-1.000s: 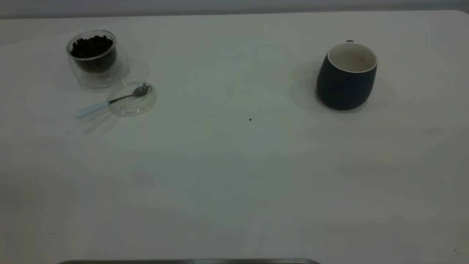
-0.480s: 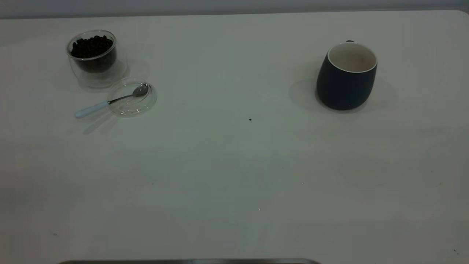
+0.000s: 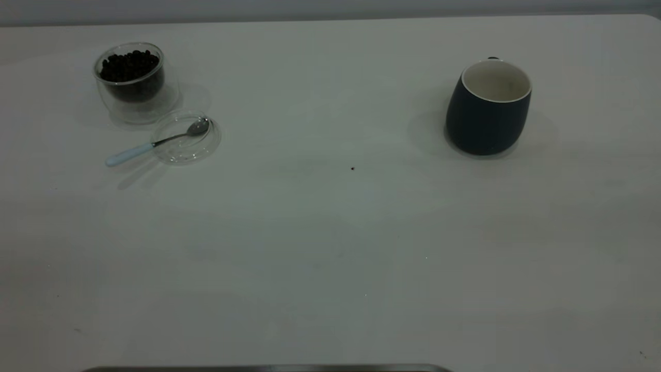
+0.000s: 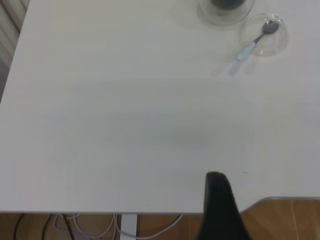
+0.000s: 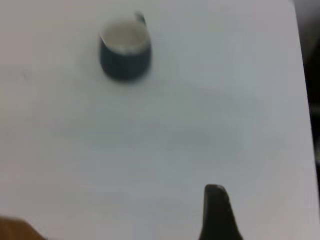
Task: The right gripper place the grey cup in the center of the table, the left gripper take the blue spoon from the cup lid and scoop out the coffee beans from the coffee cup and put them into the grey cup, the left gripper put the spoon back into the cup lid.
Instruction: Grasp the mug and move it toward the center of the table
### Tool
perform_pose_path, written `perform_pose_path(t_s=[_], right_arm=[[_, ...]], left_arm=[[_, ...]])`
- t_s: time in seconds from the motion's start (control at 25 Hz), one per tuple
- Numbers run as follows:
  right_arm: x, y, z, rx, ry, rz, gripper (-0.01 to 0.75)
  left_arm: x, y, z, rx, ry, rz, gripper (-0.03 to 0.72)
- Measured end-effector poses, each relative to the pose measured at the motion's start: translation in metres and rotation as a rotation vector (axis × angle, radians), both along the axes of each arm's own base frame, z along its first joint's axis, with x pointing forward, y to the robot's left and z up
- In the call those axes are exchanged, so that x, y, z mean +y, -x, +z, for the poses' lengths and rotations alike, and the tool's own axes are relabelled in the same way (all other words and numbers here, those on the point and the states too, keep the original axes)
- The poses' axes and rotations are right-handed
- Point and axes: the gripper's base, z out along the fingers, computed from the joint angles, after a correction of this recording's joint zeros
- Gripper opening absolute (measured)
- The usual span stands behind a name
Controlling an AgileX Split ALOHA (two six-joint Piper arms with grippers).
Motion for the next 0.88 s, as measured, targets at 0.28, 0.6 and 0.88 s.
perform_pose_path(t_s=[0.28,0.6,0.88], right_arm=[[-0.007,-0.102,0.0,0.222,0.13,0.081,0.459],[-0.01,-0.21,-0.043,0.444,0.32,0.357,0.459],[-0.012,-0.268,-0.101,0.538,0.451,0.608,0.459]], left_arm=[[0.0,0.0,0.0,0.0,0.002,0.002,0.565],[0.0,0.0,0.0,0.0,0.002,0.002,0.565],[0.0,0.0,0.0,0.0,0.002,0.002,0.565]])
